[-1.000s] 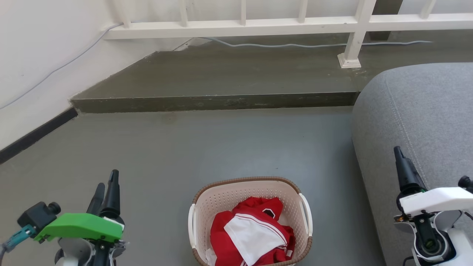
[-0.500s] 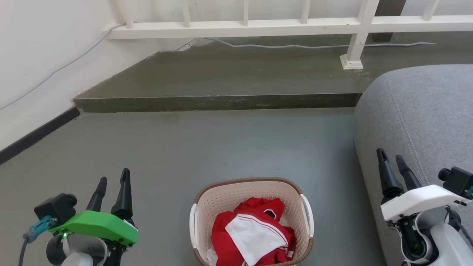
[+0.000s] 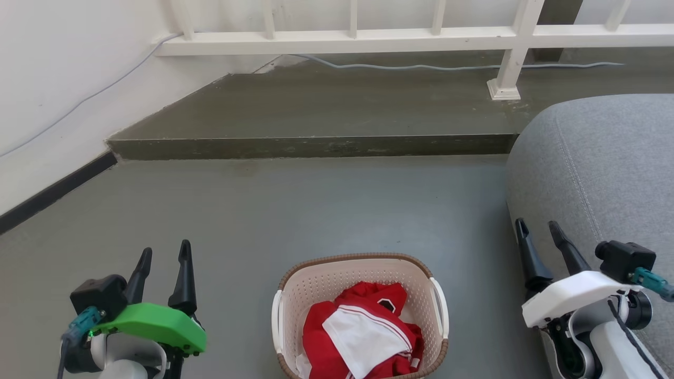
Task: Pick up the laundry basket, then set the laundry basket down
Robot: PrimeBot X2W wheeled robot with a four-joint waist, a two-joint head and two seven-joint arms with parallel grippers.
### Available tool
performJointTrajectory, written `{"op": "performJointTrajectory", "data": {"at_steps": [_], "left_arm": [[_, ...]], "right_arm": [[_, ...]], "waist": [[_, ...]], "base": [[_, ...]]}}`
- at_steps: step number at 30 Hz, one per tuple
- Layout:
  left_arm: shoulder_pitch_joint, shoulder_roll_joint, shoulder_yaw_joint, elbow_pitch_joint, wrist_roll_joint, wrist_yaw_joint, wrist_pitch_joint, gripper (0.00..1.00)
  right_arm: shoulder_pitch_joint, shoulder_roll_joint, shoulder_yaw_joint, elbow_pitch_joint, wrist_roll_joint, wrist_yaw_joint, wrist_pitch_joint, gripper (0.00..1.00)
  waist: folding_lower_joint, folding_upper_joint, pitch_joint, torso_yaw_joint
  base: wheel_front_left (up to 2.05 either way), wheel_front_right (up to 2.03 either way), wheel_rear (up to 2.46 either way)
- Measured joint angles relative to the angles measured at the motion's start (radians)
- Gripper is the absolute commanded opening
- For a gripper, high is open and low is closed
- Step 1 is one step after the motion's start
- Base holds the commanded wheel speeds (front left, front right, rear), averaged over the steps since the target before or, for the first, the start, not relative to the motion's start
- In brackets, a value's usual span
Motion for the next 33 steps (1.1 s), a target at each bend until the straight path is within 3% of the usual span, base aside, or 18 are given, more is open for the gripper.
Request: {"op": "performJointTrajectory", "data": {"at_steps": [25,33], "left_arm": [[0.001,-0.002,-0.041,0.016,0.303,0.059,-0.078,1.00],[0.001,-0.003,-0.043,0.042,0.312,0.059,-0.082,1.00]], "right_arm": [[-0.001,0.006,0.033,0.009,-0.291,-0.041,-0.081,1.00],[-0.001,0.016,0.005,0.011,-0.301,-0.046,-0.088,1.00]], "waist": [[0.0000,0.0000,-0.004,0.008],[0.0000,0.0000,-0.006,0.006]], "base": [[0.00,0.00,0.00],[0.00,0.00,0.00]]}}
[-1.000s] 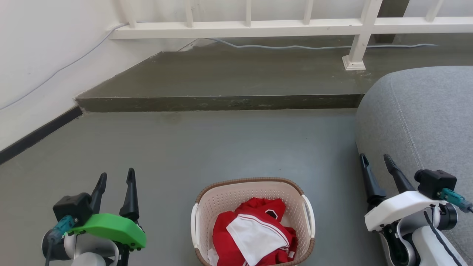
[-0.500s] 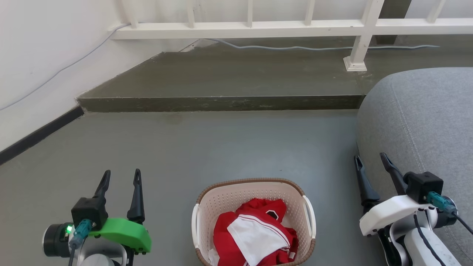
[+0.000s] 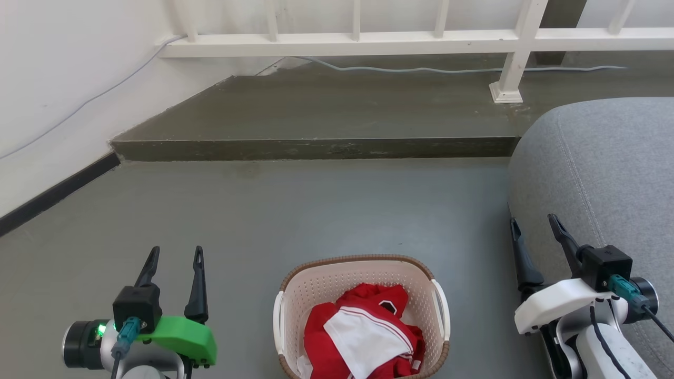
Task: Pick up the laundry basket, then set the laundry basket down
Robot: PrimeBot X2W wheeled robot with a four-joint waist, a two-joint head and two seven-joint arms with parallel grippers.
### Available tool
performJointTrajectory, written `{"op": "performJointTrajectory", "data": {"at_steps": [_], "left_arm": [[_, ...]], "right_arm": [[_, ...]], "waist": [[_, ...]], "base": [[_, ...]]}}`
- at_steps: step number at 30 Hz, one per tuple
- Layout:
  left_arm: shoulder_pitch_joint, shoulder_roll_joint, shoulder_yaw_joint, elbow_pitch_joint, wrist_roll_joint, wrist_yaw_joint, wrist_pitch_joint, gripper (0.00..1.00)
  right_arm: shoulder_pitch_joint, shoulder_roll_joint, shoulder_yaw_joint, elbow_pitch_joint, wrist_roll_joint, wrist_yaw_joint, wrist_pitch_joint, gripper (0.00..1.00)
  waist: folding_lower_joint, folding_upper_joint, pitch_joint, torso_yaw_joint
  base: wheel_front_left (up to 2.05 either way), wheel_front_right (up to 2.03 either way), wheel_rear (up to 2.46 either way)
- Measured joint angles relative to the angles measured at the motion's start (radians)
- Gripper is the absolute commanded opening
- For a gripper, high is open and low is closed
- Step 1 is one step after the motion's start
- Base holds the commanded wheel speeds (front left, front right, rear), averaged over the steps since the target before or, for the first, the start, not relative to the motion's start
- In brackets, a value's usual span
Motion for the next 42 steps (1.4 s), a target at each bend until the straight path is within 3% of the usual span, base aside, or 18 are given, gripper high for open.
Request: {"op": "performJointTrajectory", "data": {"at_steps": [28,42], "left_arm": [[0.000,-0.002,-0.009,0.028,0.000,0.000,0.004,1.00],[-0.044,-0.029,-0.038,0.002,0.000,0.000,0.014,1.00]], "right_arm": [[0.000,0.021,-0.023,0.007,-0.005,0.019,0.000,1.00],[-0.017,0.024,-0.033,0.009,-0.010,0.029,0.000,1.00]], "waist": [[0.0000,0.0000,0.011,-0.004],[0.0000,0.0000,0.120,-0.008]], "base": [[0.00,0.00,0.00],[0.00,0.00,0.00]]}}
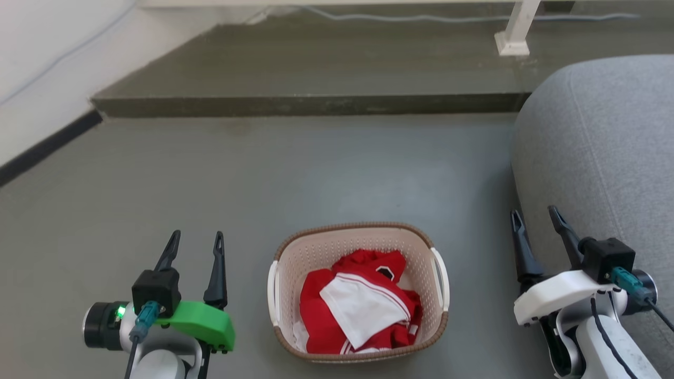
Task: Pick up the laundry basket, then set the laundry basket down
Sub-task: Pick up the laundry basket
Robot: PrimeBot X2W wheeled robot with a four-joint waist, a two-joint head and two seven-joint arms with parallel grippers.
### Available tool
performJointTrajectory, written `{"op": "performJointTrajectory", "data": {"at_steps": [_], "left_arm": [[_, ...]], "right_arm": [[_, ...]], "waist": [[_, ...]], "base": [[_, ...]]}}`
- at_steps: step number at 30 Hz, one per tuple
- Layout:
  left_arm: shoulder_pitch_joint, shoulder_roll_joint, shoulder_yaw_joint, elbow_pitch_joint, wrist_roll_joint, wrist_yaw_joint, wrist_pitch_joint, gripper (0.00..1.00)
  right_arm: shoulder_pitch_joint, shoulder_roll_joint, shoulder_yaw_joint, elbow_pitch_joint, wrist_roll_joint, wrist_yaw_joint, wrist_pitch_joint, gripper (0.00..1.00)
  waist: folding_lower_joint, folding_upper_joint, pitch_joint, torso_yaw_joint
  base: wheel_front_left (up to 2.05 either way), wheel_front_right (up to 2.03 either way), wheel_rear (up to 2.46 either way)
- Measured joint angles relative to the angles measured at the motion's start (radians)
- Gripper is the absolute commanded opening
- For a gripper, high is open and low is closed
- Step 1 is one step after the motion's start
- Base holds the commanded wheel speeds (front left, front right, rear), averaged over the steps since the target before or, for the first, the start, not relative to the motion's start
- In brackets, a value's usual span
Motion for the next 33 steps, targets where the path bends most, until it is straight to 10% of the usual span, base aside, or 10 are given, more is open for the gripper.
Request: {"op": "performJointTrajectory", "data": {"at_steps": [33], "left_arm": [[-0.334,-0.042,-0.029,0.172,0.002,-0.007,0.058,1.00]], "right_arm": [[-0.322,0.004,-0.001,0.113,-0.028,0.057,-0.002,1.00]], "waist": [[0.0001,0.0000,0.443,-0.012]], "base": [[0.00,0.00,0.00]]}}
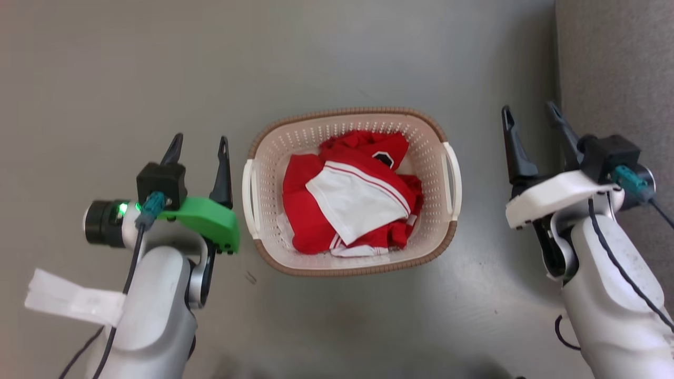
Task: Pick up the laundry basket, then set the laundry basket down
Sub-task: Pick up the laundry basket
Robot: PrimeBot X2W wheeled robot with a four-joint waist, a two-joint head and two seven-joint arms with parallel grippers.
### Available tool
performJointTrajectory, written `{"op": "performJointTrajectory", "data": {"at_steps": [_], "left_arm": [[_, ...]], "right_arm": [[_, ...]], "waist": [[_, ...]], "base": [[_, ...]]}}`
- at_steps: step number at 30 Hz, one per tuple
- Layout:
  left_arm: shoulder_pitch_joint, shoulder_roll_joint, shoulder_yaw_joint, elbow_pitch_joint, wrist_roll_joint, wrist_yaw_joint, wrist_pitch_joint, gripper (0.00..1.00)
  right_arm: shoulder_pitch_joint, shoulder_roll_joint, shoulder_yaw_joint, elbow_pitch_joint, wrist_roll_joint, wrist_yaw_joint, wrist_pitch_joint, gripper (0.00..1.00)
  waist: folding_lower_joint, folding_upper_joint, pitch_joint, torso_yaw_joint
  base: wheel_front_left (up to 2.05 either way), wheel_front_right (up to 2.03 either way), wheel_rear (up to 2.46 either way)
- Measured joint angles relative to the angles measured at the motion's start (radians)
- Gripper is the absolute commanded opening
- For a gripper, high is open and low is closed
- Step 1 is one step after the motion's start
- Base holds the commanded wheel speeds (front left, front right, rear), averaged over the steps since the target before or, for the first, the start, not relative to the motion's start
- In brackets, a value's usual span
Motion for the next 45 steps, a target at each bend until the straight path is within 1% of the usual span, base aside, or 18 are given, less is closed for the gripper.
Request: {"op": "performJointTrajectory", "data": {"at_steps": [7,10,16,23,33,42,45], "left_arm": [[-0.108,-0.017,-0.008,0.066,0.003,-0.028,0.003,1.00],[-0.158,-0.017,-0.017,0.125,0.003,-0.046,0.003,1.00],[-0.191,-0.018,-0.026,0.219,0.004,-0.066,0.003,1.00],[-0.219,-0.020,-0.040,0.302,0.004,-0.084,0.002,1.00],[-0.277,-0.022,-0.046,0.408,0.004,-0.110,-0.007,1.00],[-0.343,-0.026,-0.045,0.492,0.002,-0.121,-0.010,1.00],[-0.363,-0.028,-0.043,0.521,-0.011,-0.137,-0.002,1.00]], "right_arm": [[-0.090,0.003,0.006,0.057,-0.009,0.008,0.000,1.00],[-0.128,0.004,0.012,0.100,-0.011,0.014,-0.002,1.00],[-0.161,0.027,0.042,0.165,-0.018,0.024,-0.003,1.00],[-0.183,0.032,0.061,0.229,-0.022,0.032,-0.003,1.00],[-0.228,0.050,0.087,0.285,-0.025,0.041,-0.003,1.00],[-0.265,0.056,0.113,0.348,-0.025,0.049,-0.003,1.00],[-0.279,0.058,0.131,0.373,-0.025,0.049,-0.003,1.00]], "waist": [[0.0001,0.0000,0.094,-0.002],[0.0000,0.0000,0.142,-0.003],[0.0000,0.0000,0.201,-0.007],[0.0000,0.0000,0.256,-0.014],[-0.0001,0.0000,0.322,-0.029],[0.0000,0.0000,0.369,-0.040],[-0.0001,0.0000,0.382,-0.044]], "base": [[0.00,0.00,0.00],[0.00,0.00,0.00],[0.00,0.00,0.00],[0.00,0.00,0.00],[0.00,0.00,0.00],[0.00,0.00,0.00],[0.00,0.00,0.00]]}}
